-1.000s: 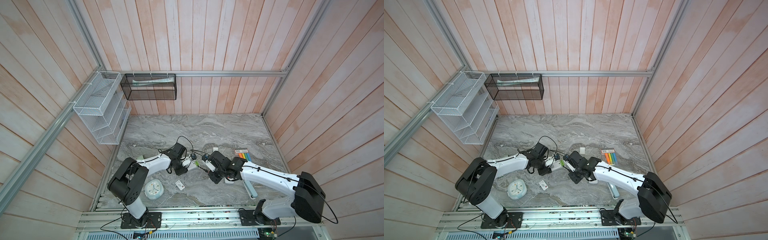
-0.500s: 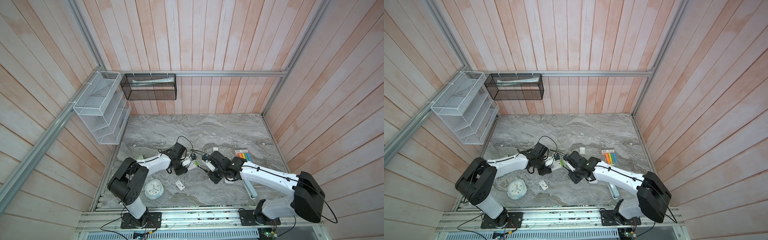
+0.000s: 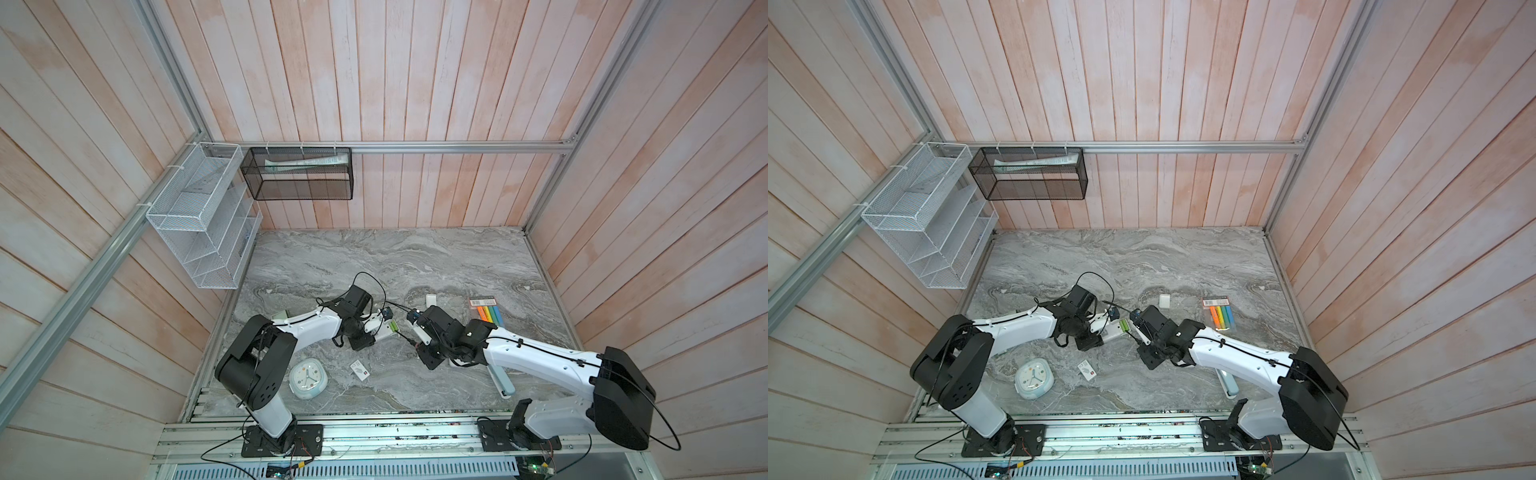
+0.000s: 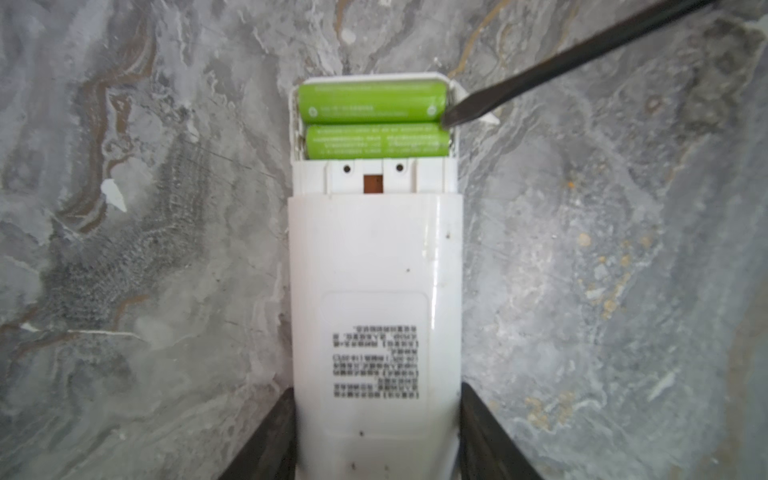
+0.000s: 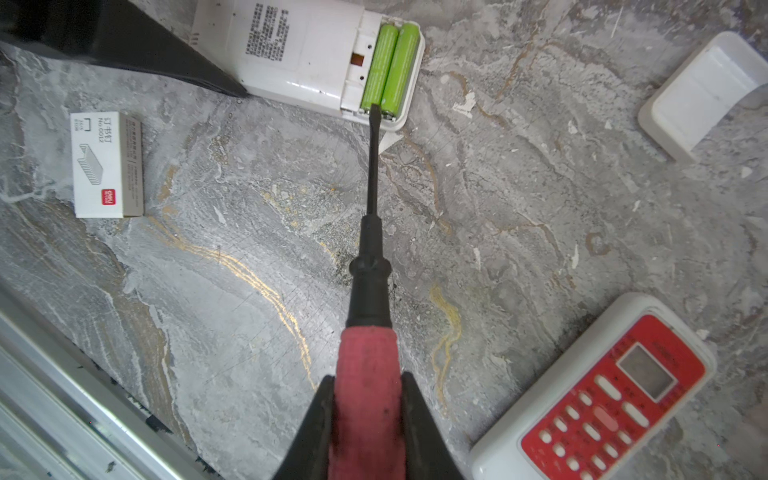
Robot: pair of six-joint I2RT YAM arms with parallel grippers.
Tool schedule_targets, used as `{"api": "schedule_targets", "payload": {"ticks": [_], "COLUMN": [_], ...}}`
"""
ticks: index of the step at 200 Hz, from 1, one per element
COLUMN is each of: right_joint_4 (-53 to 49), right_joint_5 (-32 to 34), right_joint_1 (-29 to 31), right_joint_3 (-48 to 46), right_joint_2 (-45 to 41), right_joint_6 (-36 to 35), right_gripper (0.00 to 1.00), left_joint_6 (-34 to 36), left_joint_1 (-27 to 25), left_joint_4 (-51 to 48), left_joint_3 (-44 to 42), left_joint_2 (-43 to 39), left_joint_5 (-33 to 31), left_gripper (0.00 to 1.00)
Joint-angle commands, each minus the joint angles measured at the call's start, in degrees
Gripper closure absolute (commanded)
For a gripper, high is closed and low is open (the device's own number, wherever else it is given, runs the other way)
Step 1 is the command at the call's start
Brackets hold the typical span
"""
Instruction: Unload the batteries from the remote control
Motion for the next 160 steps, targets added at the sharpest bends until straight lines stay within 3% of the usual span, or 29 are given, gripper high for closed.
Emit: {"api": "schedule_targets", "payload": {"ticks": [1, 160], "right_joint_4": [0.27, -0.66], "right_joint_5": [1.23, 1.26], "right_joint_1": [0.41, 2.14], "right_joint_3": [1.63, 1.74], "right_joint_2": [-1.03, 0.14], "right_joint_6": [0.12, -0.03], "right_gripper": [1.00, 1.00], "left_joint_6": [0.64, 0.55], "left_joint_1": [0.59, 0.77], "left_joint_4": [-2.45, -2.26], "left_joint_3": [-1.37, -1.54], "left_joint_2": [1.53, 1.78], "left_joint_5": [-1.33, -1.17], "left_gripper": [0.43, 0.44]}}
